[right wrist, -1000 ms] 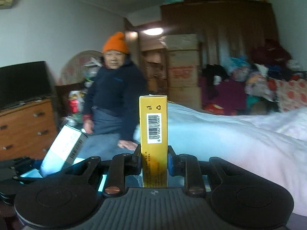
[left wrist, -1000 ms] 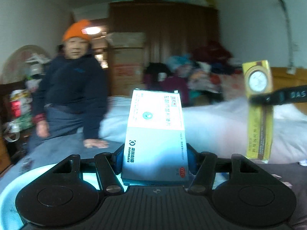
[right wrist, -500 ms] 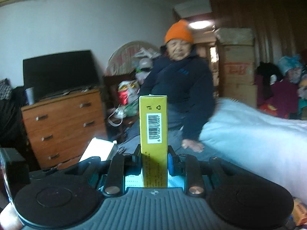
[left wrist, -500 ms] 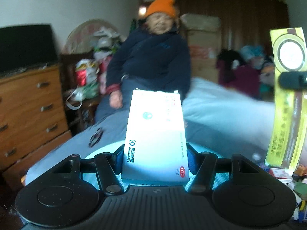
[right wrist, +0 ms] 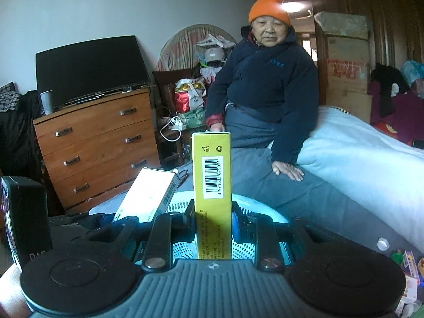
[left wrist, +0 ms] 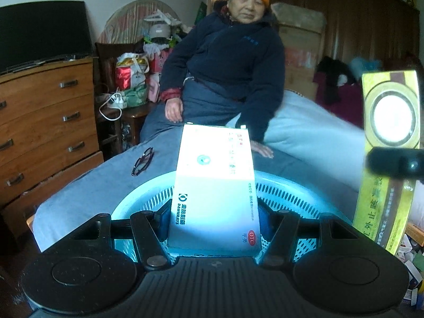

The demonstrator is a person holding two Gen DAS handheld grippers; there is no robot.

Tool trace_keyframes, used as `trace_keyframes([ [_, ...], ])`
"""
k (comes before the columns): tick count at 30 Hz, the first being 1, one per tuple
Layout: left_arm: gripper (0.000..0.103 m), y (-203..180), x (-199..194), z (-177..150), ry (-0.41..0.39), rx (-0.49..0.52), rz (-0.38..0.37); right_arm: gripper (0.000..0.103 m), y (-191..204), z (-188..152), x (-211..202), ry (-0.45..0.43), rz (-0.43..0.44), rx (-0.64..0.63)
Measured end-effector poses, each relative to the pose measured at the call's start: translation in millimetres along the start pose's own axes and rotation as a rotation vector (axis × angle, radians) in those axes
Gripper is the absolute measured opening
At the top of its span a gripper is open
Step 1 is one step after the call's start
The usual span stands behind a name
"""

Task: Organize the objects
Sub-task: 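Lower both boxes into the basket and open both tools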

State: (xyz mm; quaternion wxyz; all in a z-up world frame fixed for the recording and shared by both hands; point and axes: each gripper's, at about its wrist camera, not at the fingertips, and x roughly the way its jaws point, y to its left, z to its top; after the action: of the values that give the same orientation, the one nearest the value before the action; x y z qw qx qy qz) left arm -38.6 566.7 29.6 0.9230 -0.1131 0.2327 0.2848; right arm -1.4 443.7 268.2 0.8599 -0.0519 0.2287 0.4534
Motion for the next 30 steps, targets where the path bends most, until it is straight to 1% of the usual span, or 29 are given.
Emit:
trace_keyframes([
  [6,0.061,1.5,7.0,-4.4,0.011,-0.003,0.001,0.027,-5.6,-10.7,4.0,0.016,-0.001,0.013],
  [30,0.061,5.7,19.6,-14.5,0.035,0.002,0.003,0.027,-8.9,-14.5,9.0,0.029,0.004,0.021],
])
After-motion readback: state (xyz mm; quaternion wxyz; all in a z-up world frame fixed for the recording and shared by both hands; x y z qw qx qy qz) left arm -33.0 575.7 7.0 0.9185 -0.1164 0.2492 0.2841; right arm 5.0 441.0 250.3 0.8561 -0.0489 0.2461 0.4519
